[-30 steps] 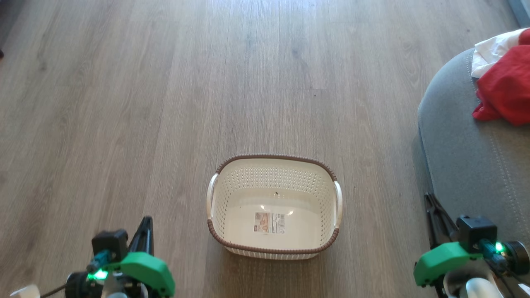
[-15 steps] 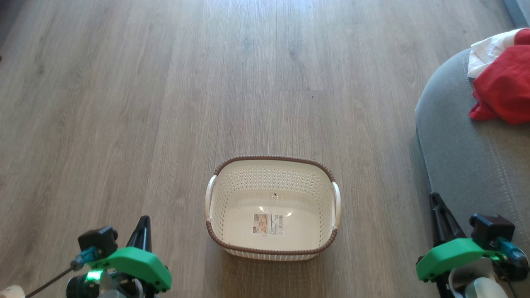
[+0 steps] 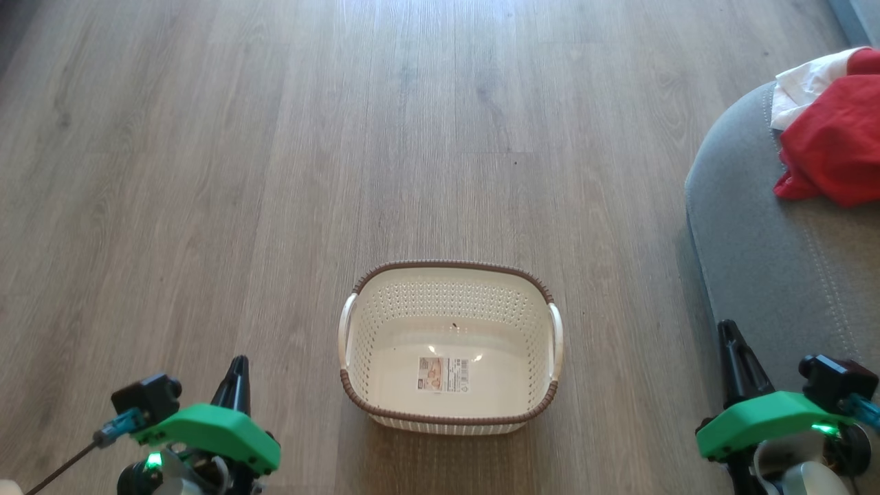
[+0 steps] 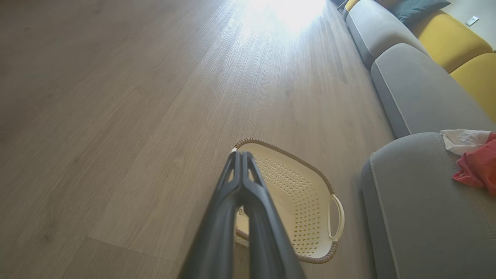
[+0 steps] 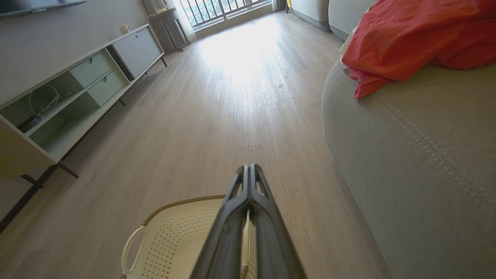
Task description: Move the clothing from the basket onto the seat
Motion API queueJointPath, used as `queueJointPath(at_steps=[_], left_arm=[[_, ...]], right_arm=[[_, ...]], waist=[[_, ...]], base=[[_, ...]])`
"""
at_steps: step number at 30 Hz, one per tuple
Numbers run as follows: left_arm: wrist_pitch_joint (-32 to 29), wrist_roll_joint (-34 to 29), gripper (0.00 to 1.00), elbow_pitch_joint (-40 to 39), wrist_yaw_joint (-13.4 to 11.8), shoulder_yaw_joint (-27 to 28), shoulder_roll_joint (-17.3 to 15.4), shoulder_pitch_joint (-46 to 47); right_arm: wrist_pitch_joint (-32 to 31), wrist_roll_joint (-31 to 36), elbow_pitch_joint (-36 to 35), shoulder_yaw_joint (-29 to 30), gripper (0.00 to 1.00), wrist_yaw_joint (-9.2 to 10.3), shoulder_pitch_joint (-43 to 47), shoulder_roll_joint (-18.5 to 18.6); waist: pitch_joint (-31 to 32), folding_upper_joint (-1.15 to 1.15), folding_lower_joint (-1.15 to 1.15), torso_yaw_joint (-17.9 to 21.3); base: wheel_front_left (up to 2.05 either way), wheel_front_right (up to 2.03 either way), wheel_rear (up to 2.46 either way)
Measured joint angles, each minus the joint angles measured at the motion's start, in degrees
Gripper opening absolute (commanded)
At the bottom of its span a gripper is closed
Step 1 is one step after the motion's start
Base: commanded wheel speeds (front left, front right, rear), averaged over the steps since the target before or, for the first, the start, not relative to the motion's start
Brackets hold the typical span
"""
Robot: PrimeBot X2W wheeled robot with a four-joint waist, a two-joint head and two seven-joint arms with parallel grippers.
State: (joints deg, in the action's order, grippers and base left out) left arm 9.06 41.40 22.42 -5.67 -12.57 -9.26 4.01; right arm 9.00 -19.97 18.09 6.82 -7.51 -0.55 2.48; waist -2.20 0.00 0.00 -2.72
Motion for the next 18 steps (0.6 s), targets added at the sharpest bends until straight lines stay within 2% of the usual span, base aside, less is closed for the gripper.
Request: queueJointPath(at_steps=[18], left_arm=[[-3.02, 9.48, 0.00, -1.18, 2.26, 3.35, 1.31, -0.01]], right_arm=[[-2.97, -13.62, -0.44, 0.09, 0.00, 0.00, -0.12, -0.01]], waist=[[0.39, 0.00, 0.00, 0.52]], base=[[0.00, 0.00, 0.00]])
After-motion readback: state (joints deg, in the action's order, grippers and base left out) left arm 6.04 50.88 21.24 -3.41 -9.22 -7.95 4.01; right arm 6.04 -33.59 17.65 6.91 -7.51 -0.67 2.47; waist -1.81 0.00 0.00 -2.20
